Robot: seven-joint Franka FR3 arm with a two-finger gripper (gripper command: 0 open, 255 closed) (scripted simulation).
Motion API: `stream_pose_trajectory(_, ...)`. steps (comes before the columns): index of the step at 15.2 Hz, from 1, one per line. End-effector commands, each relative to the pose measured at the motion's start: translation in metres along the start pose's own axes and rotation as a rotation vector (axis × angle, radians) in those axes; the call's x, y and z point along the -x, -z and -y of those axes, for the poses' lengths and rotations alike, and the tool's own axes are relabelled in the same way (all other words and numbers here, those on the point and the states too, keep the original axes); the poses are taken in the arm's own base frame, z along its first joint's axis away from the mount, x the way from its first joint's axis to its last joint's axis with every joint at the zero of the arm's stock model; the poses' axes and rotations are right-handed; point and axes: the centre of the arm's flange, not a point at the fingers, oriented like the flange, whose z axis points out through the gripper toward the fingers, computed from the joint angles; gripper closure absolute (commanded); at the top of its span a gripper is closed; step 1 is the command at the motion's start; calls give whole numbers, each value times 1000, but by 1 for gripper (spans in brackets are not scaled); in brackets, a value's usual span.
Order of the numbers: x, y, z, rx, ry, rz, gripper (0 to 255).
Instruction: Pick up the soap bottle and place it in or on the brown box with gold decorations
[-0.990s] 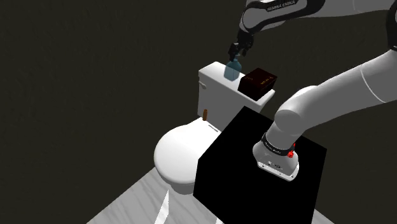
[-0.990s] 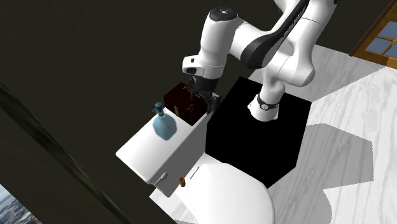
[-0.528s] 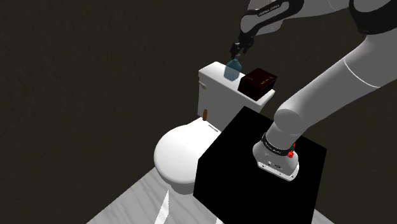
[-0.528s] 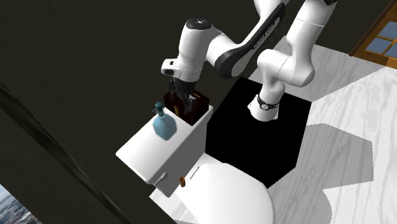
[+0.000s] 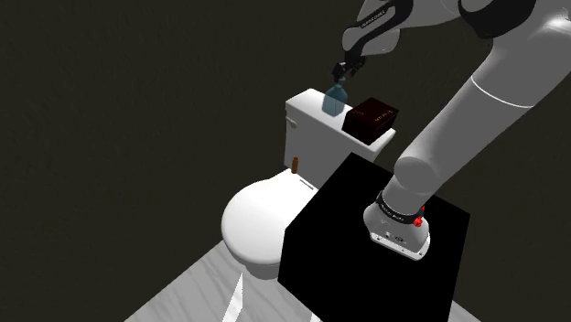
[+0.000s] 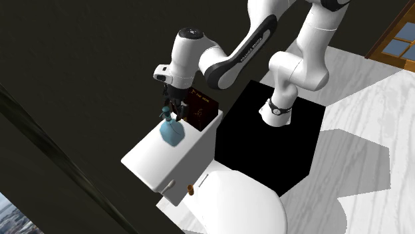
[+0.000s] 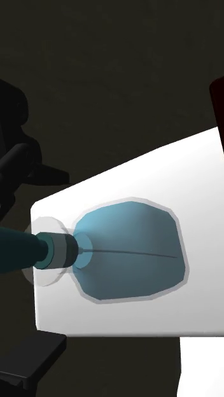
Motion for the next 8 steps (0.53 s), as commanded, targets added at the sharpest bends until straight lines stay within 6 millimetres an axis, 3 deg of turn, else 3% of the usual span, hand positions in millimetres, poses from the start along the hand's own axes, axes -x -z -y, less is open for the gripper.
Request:
stream_pose_trajectory(1,0,-11,-1,1,0,-1,0)
stream_pose_trajectory(4,0,-30,-1,1,0,-1,0)
stream_pose_trajectory(8,0,-30,-1,1,0,-1,0)
